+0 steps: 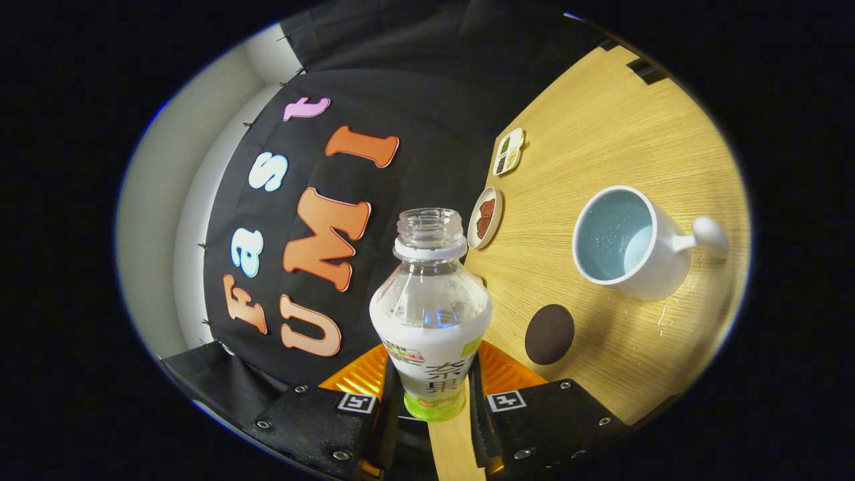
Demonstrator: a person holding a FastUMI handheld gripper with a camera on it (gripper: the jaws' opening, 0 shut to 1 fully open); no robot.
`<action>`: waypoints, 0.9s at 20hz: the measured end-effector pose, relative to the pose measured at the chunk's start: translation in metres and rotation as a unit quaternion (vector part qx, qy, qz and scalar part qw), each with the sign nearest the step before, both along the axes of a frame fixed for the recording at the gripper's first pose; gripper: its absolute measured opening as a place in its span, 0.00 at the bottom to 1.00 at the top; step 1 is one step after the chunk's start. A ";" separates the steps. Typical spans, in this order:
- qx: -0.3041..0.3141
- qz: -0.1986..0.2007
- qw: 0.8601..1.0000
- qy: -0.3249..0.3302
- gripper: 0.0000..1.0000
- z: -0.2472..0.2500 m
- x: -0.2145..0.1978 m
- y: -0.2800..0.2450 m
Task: Take the bottle from table, then pour the juice into the cup, finally place the bottle on the coaster
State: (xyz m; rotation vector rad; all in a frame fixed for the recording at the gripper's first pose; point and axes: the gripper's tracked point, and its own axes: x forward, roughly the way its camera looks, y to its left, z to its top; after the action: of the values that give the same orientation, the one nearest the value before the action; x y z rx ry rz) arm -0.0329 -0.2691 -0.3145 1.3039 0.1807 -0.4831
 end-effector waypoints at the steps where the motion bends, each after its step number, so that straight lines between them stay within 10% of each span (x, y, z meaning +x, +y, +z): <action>1: 0.007 -0.005 1.000 -0.001 0.46 -0.001 0.000 -0.001; 18: 0.107 -0.041 0.992 -0.043 0.46 0.003 0.010 0.004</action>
State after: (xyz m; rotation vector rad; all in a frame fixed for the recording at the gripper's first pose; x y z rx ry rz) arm -0.0233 -0.2651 -0.3116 1.5439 0.1093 -0.4868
